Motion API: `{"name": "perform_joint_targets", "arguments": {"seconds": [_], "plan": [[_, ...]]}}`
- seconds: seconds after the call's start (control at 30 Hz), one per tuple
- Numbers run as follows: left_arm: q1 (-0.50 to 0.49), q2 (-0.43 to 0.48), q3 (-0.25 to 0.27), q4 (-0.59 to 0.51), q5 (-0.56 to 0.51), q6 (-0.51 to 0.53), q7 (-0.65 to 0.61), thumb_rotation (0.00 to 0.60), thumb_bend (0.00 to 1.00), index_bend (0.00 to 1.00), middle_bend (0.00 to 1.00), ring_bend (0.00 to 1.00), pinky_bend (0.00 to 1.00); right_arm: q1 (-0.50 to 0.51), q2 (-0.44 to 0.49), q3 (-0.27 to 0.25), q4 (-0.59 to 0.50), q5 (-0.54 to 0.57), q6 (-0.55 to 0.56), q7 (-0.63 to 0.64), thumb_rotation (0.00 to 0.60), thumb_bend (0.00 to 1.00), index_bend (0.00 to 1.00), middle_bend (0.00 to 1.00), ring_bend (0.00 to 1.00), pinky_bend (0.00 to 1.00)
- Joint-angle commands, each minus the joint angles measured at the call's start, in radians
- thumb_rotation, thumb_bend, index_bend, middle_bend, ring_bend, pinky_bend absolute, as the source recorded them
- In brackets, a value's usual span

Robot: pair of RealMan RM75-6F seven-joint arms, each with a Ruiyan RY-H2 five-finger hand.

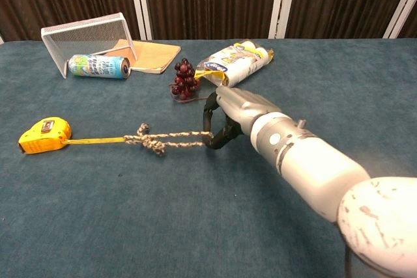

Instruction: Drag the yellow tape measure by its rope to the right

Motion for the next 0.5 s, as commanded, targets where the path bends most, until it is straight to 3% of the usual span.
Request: {"name": "perform_joint_targets", "arguments": {"seconds": [0.03,0.23,0.5], "plan": [[0.0,0.002,0.0,-0.002,0.0,-0.001,-0.004,0.6,0.4,0.02,0.0,0.0,0.03,-0.029,0.069,-0.016,-0.062,-0.024,0.038,-0.023,0.6,0.59,0.87,0.23,0.18,0.0],[-0.001,0.004,-0.001,-0.003,-0.004,-0.006,-0.01,0.6,0.4,0.02,0.0,0.0,0.03,-0.071,0.194,-0.018,-0.133,-0.019,0.063,-0.032,0.6,0.6,0.88,0.24,0.18,0.0],[-0.007,-0.004,0.008,-0.004,0.006,-0.021,0.001,0.6,0.4,0.02,0.0,0.0,0.03,-0.121,0.347,-0.023,-0.138,-0.015,0.056,0.006,0.6,0.6,0.88,0.24,0.19,0.0]]}}
